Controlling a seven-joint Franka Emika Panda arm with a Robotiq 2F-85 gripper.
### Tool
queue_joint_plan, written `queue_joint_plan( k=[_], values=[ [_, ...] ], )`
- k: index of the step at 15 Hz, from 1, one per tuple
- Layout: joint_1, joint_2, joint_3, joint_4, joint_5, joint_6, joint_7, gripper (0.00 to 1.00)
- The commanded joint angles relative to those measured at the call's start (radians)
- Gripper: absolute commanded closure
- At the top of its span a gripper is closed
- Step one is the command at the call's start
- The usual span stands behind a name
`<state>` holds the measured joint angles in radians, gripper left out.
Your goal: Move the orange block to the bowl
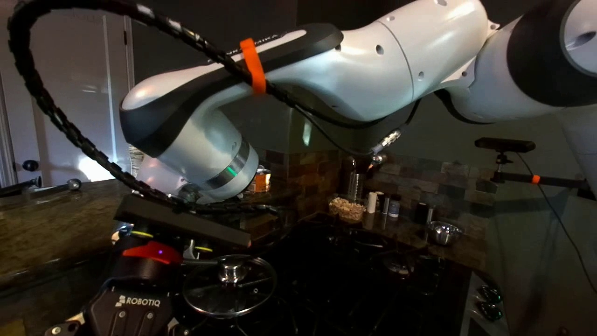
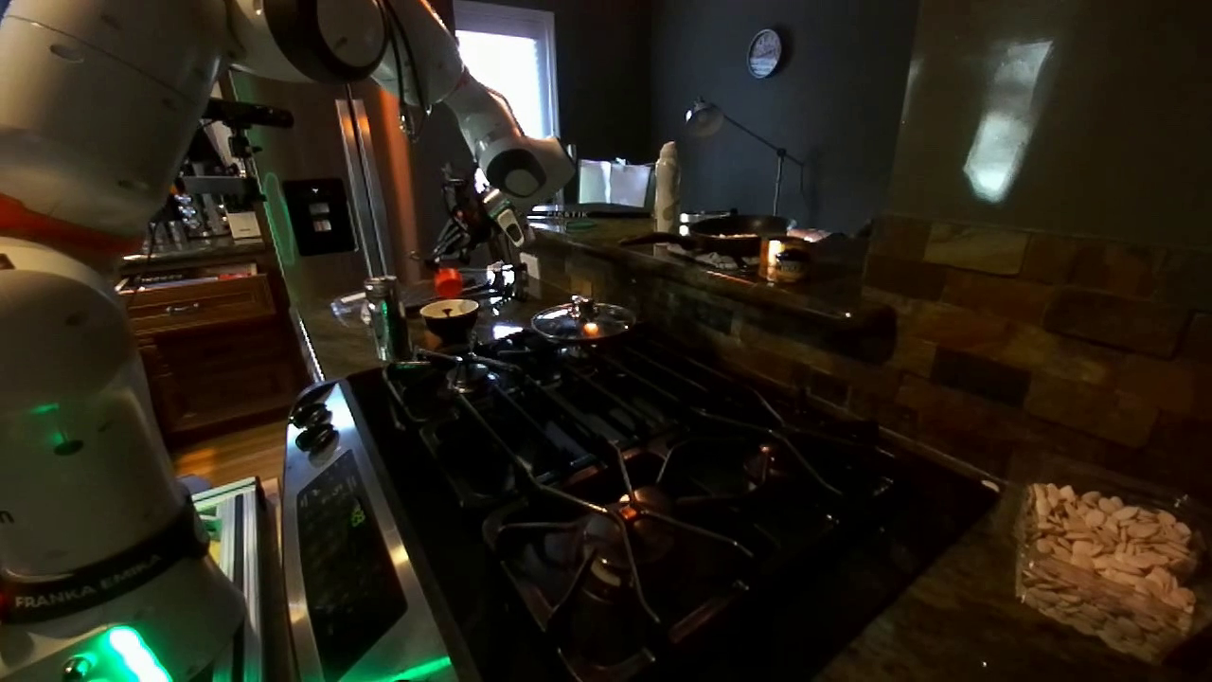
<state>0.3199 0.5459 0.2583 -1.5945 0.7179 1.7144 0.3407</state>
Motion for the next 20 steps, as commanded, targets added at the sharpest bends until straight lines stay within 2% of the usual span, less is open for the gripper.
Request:
queue_joint_plan(
  k=[1,8,9,15,18,19,20],
  values=[
    [0.01,0.064,-0.012,0.054,0.001,-0.025,0.018,0.99],
    [0.007,0.101,-0.019,0.064,0.0,-0.026,0.021,0.99],
    [0.005,0.102,-0.018,0.064,0.004,-0.023,0.016,0.78],
    [0.0,0.054,-0.028,0.043,0.001,-0.009,0.027,0.33],
    [-0.009,-0.063,-0.029,-0.017,0.001,0.064,-0.051,0.11],
    [-0.004,0.036,-0.028,0.056,0.001,0.013,-0.008,0.29],
    [-0.007,0.008,-0.027,0.051,0.001,0.025,-0.018,0.21]
  ],
)
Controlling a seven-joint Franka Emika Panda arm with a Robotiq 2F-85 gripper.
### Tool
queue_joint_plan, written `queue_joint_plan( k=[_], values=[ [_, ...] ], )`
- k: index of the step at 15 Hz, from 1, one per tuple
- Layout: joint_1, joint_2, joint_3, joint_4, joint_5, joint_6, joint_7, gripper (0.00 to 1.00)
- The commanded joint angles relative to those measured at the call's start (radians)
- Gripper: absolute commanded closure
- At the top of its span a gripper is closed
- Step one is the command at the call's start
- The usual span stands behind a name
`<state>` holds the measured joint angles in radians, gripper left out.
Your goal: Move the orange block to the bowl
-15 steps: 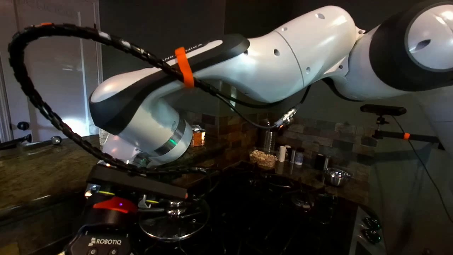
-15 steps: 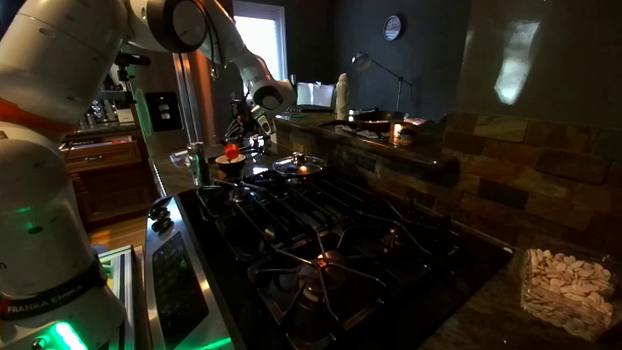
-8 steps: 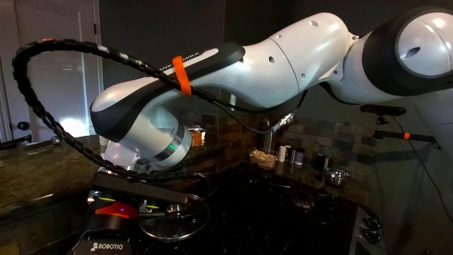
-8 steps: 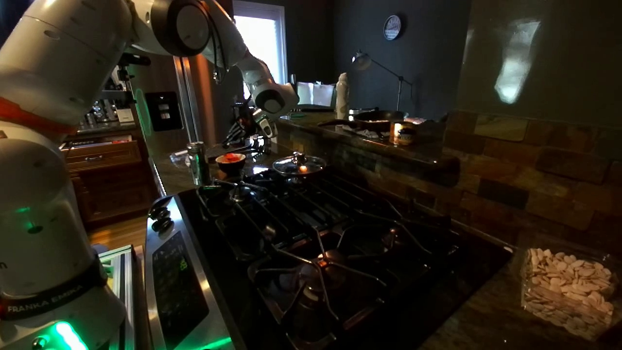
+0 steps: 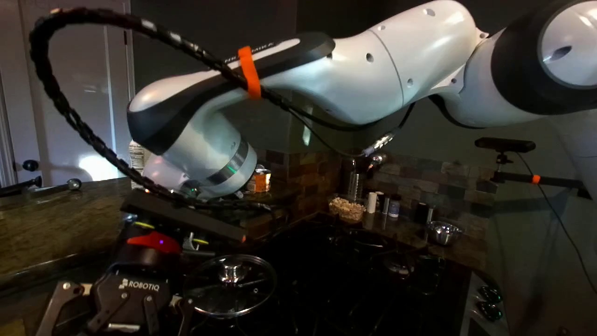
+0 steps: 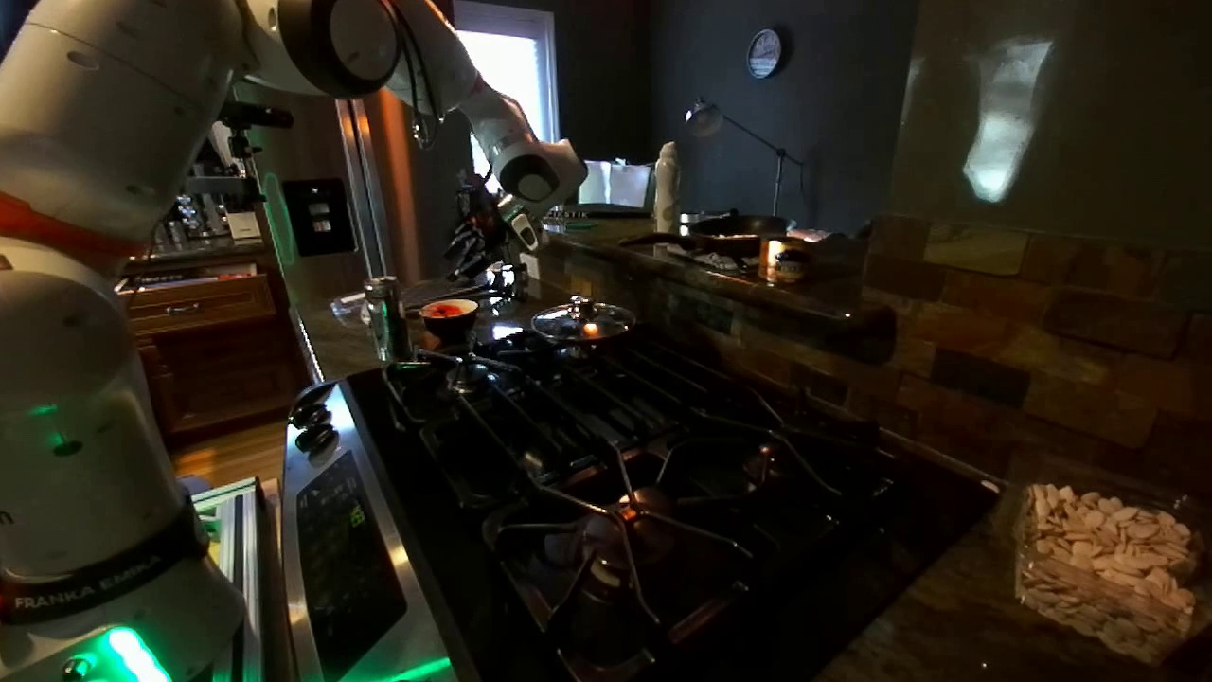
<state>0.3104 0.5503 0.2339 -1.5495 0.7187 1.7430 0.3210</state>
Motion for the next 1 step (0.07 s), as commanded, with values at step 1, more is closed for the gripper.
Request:
queue_joint_plan(
  k=[1],
  values=[
    [0.001,-0.02,-0.003,0.002,0.0,-0.003,0.0,0.14]
  ],
)
